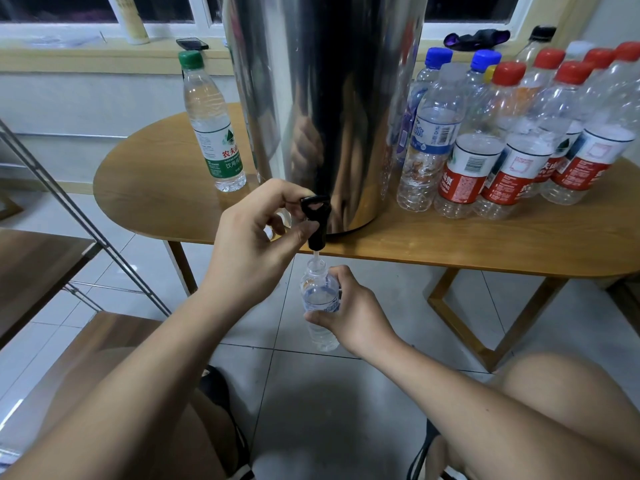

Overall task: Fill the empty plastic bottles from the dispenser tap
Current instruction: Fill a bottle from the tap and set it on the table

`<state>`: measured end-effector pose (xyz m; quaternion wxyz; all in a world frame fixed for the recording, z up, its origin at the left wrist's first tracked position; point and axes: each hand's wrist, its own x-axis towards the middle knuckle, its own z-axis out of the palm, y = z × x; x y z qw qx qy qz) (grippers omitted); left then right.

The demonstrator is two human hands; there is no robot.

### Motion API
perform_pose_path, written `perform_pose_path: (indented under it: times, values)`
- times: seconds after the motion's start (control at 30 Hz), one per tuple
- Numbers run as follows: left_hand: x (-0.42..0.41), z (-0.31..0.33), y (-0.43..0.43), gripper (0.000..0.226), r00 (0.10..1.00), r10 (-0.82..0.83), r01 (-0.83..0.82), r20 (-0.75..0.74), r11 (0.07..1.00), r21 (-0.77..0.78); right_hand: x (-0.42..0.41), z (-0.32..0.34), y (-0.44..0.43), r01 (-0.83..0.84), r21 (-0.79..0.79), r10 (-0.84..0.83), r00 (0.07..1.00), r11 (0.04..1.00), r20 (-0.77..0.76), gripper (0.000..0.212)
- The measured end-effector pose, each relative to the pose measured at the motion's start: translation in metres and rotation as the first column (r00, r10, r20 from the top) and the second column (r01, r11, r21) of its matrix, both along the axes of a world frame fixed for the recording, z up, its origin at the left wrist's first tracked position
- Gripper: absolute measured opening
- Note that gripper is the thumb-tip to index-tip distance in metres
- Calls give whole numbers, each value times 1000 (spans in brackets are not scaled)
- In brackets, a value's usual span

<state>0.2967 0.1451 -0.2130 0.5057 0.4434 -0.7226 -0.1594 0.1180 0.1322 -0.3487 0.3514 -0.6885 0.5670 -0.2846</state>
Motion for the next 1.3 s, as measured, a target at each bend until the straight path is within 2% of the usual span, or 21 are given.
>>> perform_pose_path:
  times: [0.5,1.3]
  values:
    - [0,0,0,25,1000,-1,1,3,1000,4,0,3,1,-6,5,6,1000,1000,-16,72]
    - [-1,1,1,29,1000,-2,2,1,1000,-7,0,6,3,2,12,-2,1000,1000,-6,64]
